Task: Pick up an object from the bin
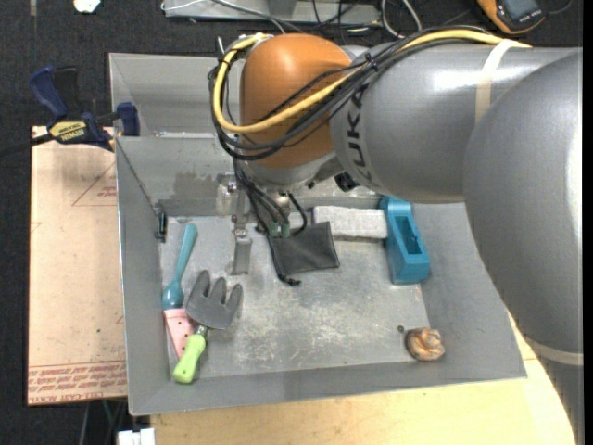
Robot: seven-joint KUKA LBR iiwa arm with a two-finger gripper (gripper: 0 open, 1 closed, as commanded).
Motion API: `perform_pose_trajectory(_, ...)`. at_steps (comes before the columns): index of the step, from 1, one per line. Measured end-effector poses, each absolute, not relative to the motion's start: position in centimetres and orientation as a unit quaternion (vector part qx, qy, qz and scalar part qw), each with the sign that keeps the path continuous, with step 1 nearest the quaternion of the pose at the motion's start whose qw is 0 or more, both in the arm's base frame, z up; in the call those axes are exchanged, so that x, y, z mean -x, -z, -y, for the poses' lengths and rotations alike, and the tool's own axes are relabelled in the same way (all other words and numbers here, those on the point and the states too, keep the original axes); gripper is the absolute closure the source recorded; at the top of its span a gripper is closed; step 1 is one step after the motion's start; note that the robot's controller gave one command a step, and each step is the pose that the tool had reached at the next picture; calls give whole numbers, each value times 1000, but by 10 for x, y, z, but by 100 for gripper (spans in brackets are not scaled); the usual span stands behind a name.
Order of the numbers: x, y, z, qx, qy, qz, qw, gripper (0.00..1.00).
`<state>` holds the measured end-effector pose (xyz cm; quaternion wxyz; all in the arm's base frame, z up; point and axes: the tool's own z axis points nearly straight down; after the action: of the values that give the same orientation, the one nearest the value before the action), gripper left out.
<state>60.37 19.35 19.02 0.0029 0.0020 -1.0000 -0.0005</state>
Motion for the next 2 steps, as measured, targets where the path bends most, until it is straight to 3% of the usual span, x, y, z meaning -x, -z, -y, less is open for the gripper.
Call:
perform_pose_trajectory(1, -605, -195, -192, 0, 1, 1000, -1, 0)
perform_pose_trajectory(2, -584, -249, -150, -36, 0, 999, 3, 0)
